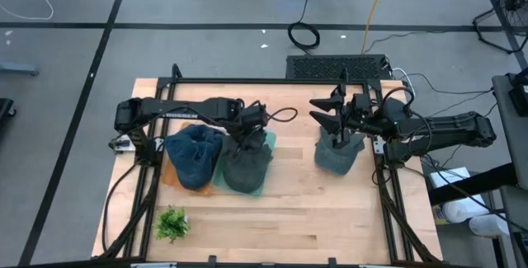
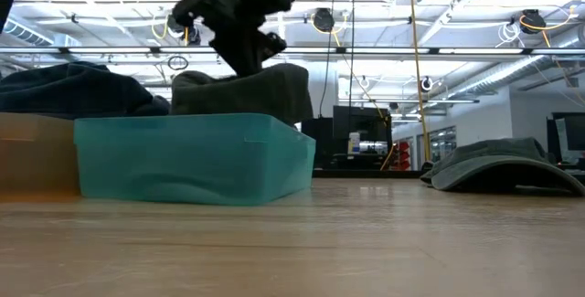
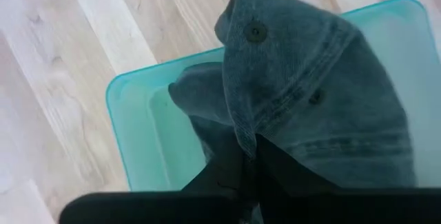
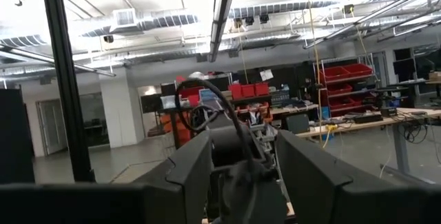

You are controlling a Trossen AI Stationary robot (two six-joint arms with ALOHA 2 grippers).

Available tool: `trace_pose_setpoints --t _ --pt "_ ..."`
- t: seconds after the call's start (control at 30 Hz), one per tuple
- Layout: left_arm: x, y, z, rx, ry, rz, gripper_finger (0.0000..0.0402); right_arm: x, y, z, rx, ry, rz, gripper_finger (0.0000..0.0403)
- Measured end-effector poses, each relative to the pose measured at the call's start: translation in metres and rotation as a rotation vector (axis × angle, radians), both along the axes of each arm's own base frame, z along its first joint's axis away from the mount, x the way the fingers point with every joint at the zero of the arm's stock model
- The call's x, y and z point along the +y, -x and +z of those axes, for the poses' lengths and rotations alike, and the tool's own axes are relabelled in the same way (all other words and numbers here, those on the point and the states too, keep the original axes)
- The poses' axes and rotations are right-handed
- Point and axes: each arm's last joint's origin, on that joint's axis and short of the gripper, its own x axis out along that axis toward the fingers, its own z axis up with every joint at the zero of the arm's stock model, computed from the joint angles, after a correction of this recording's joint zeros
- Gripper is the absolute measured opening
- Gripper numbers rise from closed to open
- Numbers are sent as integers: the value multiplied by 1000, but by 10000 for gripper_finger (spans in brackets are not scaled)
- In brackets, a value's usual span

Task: Pick & Place hat
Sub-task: Put the bottom black cap into the green bin

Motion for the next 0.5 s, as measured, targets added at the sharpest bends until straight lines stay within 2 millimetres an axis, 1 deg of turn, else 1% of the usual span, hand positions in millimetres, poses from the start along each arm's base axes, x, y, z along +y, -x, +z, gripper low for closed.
trace_pose_setpoints --t 0.1,0.23,0.37,0.5 --pt "4 0 -14 -22 2 17 16 0 0 0 -1 2 -1 155" --pt "8 1 -37 -49 19 34 16 0 0 -1 14 5 -4 155" --pt "11 6 -59 -51 -6 101 17 0 -2 -5 52 4 -7 155" --pt "17 13 -72 -14 -42 143 19 0 -2 -6 63 4 -7 155"
